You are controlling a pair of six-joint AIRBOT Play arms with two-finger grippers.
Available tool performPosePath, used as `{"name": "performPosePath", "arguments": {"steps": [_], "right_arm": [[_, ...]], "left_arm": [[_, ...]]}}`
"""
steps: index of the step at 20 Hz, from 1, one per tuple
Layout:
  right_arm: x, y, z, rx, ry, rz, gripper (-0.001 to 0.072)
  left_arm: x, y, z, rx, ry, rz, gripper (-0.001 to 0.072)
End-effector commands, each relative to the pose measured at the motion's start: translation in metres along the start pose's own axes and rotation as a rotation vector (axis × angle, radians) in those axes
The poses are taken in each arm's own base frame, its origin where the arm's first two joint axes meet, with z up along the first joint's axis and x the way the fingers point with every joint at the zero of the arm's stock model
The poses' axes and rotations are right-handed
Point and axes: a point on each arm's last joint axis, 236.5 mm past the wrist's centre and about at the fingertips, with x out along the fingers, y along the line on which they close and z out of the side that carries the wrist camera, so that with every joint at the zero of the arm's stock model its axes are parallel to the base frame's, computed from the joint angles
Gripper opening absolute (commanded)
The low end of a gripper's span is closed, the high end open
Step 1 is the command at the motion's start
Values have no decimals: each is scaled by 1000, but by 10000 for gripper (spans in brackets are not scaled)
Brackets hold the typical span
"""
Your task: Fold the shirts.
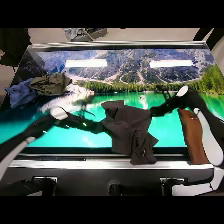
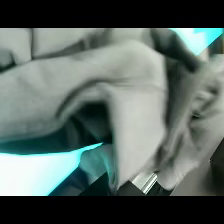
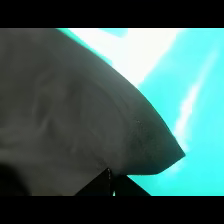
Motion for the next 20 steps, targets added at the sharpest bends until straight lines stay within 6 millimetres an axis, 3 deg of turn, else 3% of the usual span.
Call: {"name": "performPosePath", "arguments": {"steps": [1, 3, 4, 5, 6, 7, 8, 10, 14, 17, 20], "right_arm": [[-105, -14, 50, -195, -195, -262, 37], [-220, -15, 79, -287, -396, -530, 38], [-287, -10, 81, -299, -506, -669, 38], [-348, -1, 73, -279, -604, -790, 38], [-398, 10, 59, -256, -687, -879, 38], [-439, 24, 41, -247, -766, -947, 38], [-468, 36, 23, -246, -820, -1000, 38], [-505, 59, -10, -242, -901, -1054, 39], [-545, 95, -55, -247, -1025, -1087, 39], [-545, 103, -83, -225, -1011, -1077, 39], [-522, 97, -101, -193, -900, -1039, 39]], "left_arm": [[-119, 7, 61, 113, -191, 178, 33], [-242, -17, 116, 170, -495, 287, 33], [-295, -30, 129, 187, -623, 337, 33], [-355, -47, 137, 209, -761, 401, 33], [-406, -62, 137, 224, -877, 467, 33], [-445, -74, 133, 229, -967, 525, 33], [-477, -83, 126, 217, -1046, 576, 33], [-515, -93, 111, 180, -1147, 639, 34], [-527, -128, 102, 223, -1233, 612, 34], [-547, -157, 106, 278, -1346, 580, 35], [-564, -165, 110, 299, -1422, 586, 34]]}}
